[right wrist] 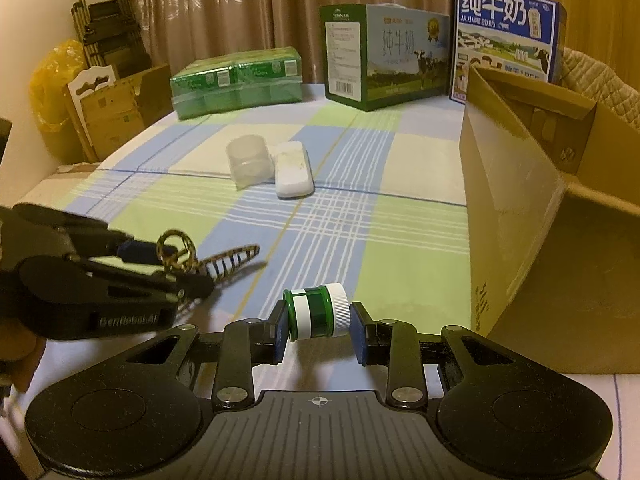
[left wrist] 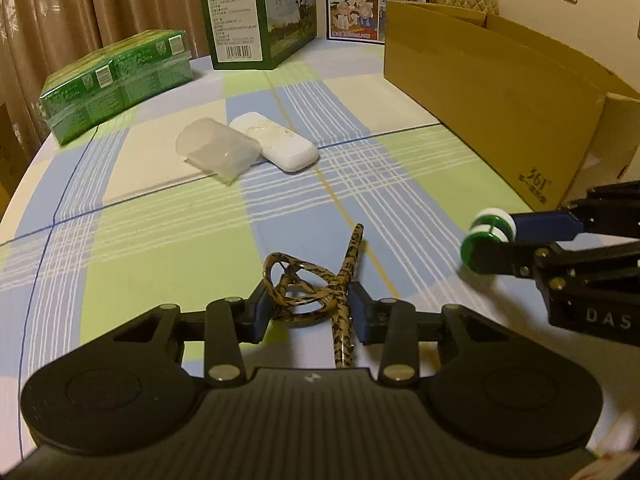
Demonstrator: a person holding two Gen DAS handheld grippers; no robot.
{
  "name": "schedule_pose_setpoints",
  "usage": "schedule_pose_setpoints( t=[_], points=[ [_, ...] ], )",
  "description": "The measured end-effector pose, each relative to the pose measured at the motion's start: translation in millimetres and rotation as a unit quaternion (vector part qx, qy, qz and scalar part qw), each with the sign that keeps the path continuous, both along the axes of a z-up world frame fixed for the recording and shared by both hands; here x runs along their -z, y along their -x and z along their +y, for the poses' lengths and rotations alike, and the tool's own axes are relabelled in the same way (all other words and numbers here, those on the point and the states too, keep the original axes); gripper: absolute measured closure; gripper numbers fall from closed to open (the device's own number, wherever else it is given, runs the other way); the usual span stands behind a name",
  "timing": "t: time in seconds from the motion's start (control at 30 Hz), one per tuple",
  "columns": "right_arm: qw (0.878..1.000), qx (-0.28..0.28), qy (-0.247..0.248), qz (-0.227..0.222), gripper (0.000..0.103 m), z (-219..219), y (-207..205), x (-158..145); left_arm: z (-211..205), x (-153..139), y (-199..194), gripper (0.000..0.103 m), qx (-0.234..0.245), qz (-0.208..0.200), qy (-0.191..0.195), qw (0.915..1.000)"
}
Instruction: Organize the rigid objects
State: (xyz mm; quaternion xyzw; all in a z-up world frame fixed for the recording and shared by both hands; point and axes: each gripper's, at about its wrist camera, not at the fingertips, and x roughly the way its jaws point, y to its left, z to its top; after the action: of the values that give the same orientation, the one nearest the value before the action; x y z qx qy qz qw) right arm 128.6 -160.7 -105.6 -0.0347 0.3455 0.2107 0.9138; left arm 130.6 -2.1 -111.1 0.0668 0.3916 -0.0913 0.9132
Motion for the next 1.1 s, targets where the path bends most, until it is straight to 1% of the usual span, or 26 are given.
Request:
schedule_pose_setpoints(
  t=[0.17, 0.27, 0.4, 0.53, 0.73, 0.8, 0.97, 1.1],
  points=[
    [1.0, 0.002, -0.002, -0.012, 0.074, -2, 13, -14, -3, -13, 16, 0.068, -0.006, -0.006, 0.012, 0.9999],
    [1.0, 0.004, -0.005, -0.021, 0.074, -6, 22, -26, -2, -26, 27, 0.068, -0.018, -0.012, 0.024, 0.9995],
    [0.999, 0.006, -0.01, -0.036, 0.074, -13, 36, -46, 0, -48, 39, 0.068, -0.037, -0.017, 0.031, 0.9987],
    [0.998, 0.008, -0.013, -0.054, 0.074, -20, 49, -68, -4, -74, 47, 0.068, -0.04, -0.037, 0.043, 0.9975],
    [0.997, 0.035, -0.027, -0.07, 0.074, -47, 61, -95, -23, -106, 52, 0.068, -0.03, -0.054, 0.057, 0.9964],
    [0.995, 0.048, -0.024, -0.079, 0.074, -59, 61, -104, -33, -114, 50, 0.068, -0.022, -0.059, 0.059, 0.9963],
    [0.992, 0.085, -0.013, -0.091, 0.074, -98, 51, -122, -67, -134, 42, 0.068, 0.008, -0.073, 0.064, 0.9952],
    [0.988, 0.114, -0.008, -0.1, 0.074, -131, 38, -132, -102, -147, 30, 0.068, 0.039, -0.086, 0.067, 0.9933]
  ],
)
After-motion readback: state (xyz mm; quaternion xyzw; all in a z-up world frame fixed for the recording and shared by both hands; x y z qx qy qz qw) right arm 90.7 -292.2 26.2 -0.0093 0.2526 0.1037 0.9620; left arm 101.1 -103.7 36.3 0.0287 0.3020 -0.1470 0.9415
